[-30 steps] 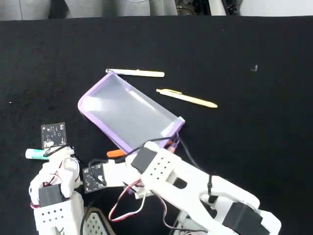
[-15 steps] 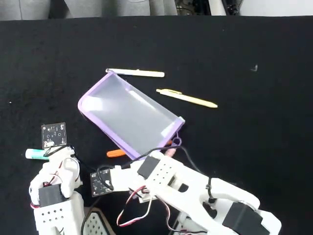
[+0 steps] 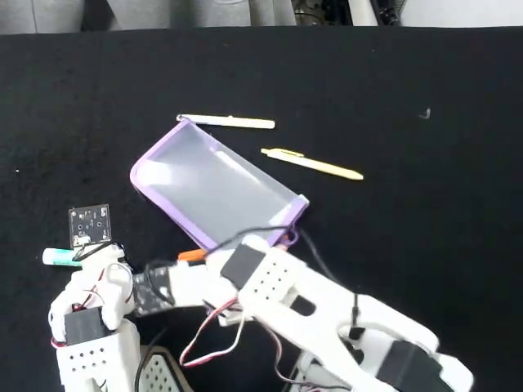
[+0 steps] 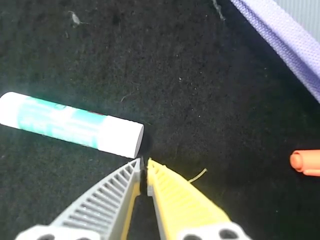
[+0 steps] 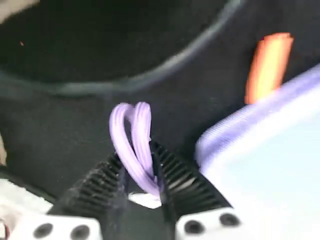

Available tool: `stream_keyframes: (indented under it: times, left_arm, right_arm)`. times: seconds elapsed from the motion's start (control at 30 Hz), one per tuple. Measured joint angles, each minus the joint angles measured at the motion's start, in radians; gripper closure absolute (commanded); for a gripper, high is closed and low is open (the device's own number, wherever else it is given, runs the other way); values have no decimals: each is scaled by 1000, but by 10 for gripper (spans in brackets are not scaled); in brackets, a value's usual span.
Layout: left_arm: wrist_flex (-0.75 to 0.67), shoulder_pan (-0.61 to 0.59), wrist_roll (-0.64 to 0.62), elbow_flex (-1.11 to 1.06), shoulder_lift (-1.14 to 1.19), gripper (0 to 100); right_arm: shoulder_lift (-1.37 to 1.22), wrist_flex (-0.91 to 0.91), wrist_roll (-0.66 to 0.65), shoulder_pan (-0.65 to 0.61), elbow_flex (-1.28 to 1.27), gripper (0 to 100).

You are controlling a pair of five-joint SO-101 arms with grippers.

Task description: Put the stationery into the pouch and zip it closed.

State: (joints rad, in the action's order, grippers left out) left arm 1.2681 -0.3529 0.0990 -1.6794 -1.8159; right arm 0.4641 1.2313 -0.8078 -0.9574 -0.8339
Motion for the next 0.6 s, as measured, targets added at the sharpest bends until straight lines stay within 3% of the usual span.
stream_keyframes:
  times: [0.37,0.6]
  left_arm:
    - [0,0,0,0,0,970]
    - [0,0,0,0,0,970]
  right_arm:
    - [279,123,31,245,474,988]
    - [282,63,83,270,632,988]
